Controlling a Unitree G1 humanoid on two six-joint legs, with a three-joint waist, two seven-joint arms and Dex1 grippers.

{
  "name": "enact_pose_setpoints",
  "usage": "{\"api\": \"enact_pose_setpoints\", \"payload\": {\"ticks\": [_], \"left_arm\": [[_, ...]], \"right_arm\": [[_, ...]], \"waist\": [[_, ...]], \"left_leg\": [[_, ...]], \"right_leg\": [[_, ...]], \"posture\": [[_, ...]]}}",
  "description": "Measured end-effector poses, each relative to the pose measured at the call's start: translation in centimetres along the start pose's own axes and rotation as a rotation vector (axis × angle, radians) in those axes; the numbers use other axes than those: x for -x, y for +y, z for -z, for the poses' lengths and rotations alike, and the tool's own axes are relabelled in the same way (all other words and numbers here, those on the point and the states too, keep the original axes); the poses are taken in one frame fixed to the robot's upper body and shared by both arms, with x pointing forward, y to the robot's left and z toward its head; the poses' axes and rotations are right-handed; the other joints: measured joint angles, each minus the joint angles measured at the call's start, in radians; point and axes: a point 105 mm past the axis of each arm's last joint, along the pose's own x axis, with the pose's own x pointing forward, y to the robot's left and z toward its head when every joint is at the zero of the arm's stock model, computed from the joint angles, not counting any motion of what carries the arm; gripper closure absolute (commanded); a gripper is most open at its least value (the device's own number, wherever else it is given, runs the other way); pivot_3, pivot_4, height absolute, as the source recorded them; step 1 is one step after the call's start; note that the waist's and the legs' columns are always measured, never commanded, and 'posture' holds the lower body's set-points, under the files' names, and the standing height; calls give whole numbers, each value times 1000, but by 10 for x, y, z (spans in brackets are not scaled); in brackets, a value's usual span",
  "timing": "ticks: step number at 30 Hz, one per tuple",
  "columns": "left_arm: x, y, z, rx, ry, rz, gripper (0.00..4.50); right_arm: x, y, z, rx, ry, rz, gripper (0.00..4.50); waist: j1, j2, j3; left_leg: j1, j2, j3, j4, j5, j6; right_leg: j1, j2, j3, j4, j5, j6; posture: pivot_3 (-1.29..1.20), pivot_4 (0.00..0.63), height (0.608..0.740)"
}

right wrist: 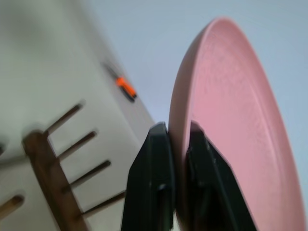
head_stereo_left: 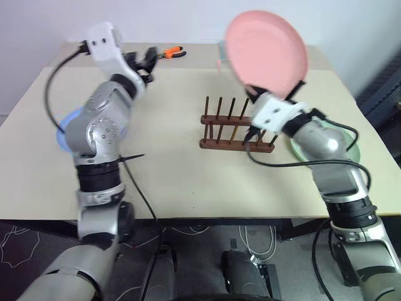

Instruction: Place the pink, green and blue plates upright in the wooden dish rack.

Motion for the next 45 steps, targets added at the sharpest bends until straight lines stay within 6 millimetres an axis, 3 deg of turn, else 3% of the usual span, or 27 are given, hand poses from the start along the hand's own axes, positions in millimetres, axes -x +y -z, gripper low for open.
{"api": "enact_pose_setpoints", "payload": {"ticks": [2, 5, 8, 13, 19, 28, 31, 35, 41, 44, 45], "left_arm": [[9, -5, 25, -102, 50, 119, 1546], [31, -25, 62, -203, 148, 358, 1546], [56, -44, 86, -232, 226, 563, 1546], [83, -70, 104, -232, 280, 756, 1546], [88, -73, 115, -240, 297, 764, 1546], [92, -77, 124, -232, 306, 769, 1546], [92, -79, 125, -236, 306, 772, 1457], [93, -81, 127, -241, 311, 780, 1457], [94, -83, 129, -247, 319, 791, 1457], [95, -84, 130, -247, 322, 798, 1457], [95, -84, 130, -247, 322, 799, 1457]], "right_arm": [[10, -16, -12, -335, -91, 72, 4500], [25, -30, -16, -684, -167, 105, 4500], [37, -33, -10, -868, -168, 108, 4500], [40, -29, -6, -1016, -153, 99, 4500], [39, -25, -7, -1088, -150, 94, 4500], [35, -21, 22, -1210, -71, 195, 4500], [38, -15, 33, -1230, -28, 208, 3473], [39, -15, 40, -1188, 8, 239, 1566], [52, -49, 38, -1051, -56, 370, 1566], [69, -81, 29, -1002, -139, 453, 1566], [76, -90, 27, -979, -156, 476, 1296]], "waist": [[3, 0, 0], [6, 0, 0], [0, 1, 0], [-5, 5, 1], [-2, 5, 1], [-2, 5, 1], [-1, 5, 1], [-2, 6, 1], [0, 6, 1], [2, 6, 1], [2, 6, 1]], "left_leg": [[0, 0, 0, 0, 0, 0], [-1, 1, 0, 1, 0, 0], [-1, 2, 0, 1, 0, 0], [-1, 2, 1, 1, 0, 1], [-1, 2, 1, 2, 0, 1], [-1, 2, 1, 2, 0, 1], [-1, 2, 1, 2, 0, 1], [-1, 2, 1, 2, 0, 1], [-2, 2, 1, 2, 0, 1], [-2, 2, 1, 2, 0, 1], [-2, 2, 1, 2, 0, 1]], "right_leg": [[1, 0, -1, 0, 0, 0], [2, -1, -2, -1, -2, -5], [1, 0, -2, 0, -2, -6], [0, 0, -1, 0, -2, -6], [0, 0, 0, 0, -2, -6], [-1, 0, 0, 0, -2, -6], [-1, 0, 0, 0, -2, -6], [-1, 0, 0, 0, -2, -6], [-1, 0, 0, 0, -2, -6], [-1, 0, 0, -1, -2, -6], [-1, 0, 0, -1, -2, -6]], "posture": [[0, 150, 740], [0, 150, 740], [0, 150, 740], [0, 150, 740], [0, 150, 740], [0, 150, 740], [0, 150, 740], [0, 150, 740], [0, 150, 740], [0, 150, 740], [0, 150, 740]]}}
